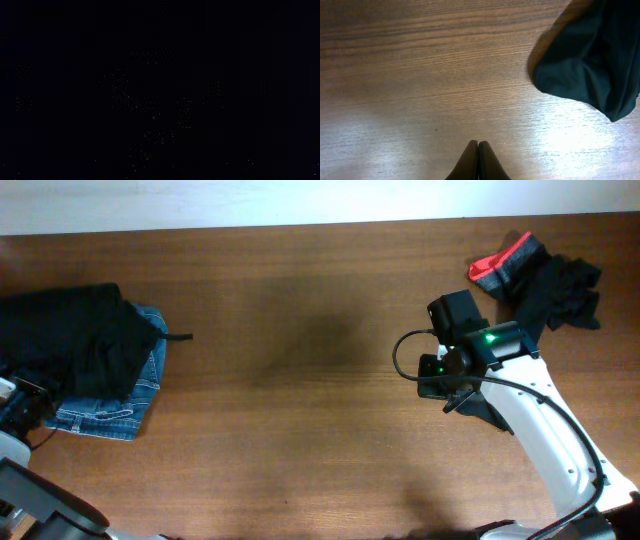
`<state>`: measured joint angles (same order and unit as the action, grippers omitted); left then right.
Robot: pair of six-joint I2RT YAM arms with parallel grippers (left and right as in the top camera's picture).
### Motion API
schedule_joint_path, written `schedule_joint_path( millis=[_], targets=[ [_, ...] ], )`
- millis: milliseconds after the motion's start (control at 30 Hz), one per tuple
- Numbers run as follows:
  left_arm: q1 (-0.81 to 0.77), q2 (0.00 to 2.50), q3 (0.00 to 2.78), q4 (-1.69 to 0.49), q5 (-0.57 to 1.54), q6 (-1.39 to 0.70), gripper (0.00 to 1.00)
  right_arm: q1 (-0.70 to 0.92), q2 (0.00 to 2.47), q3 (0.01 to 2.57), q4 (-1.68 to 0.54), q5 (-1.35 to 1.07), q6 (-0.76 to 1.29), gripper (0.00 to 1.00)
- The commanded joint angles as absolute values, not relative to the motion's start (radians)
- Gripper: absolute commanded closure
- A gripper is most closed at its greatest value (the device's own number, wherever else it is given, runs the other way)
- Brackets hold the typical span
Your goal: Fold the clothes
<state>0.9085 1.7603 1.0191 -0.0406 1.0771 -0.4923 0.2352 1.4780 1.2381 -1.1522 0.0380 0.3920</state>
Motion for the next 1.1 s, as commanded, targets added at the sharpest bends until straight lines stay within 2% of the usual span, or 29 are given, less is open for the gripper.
schedule_joint_path(
  millis=[0, 133, 267, 400, 600, 733, 900, 1067],
  targets=[
    [0.907, 1.745, 1.034, 0.012, 1.109, -0.545, 0.99, 0.234, 1.474, 1.236, -1.152, 0.058, 0.398, 0.96],
    [0.906, 1.635, 1.053, 0.089, 1.140, -0.701, 0.99, 0.234, 1.474, 1.236, -1.149, 0.058, 0.402, 0.96],
    [0.906, 1.510, 1.064, 0.221, 1.076, -0.879, 0.99, 0.234, 1.474, 1.236, -1.148, 0.058, 0.402, 0.96],
    [0.906, 1.494, 1.064, 0.293, 1.003, -0.943, 0.99, 0.234, 1.474, 1.236, -1.145, 0.057, 0.402, 0.96],
    [0.897, 1.573, 1.064, 0.164, 0.941, -0.889, 1.00, 0.234, 1.474, 1.236, -1.144, 0.057, 0.403, 0.96],
    [0.865, 1.689, 1.064, -0.004, 0.885, -0.743, 0.99, 0.234, 1.474, 1.236, -1.140, 0.057, 0.403, 0.96],
    [0.807, 1.809, 1.064, -0.092, 0.886, -0.629, 0.99, 0.235, 1.474, 1.236, -1.141, 0.057, 0.403, 0.96],
    [0.786, 1.819, 1.064, -0.143, 0.848, -0.585, 0.98, 0.235, 1.474, 1.236, -1.153, 0.056, 0.402, 0.96]
  ],
)
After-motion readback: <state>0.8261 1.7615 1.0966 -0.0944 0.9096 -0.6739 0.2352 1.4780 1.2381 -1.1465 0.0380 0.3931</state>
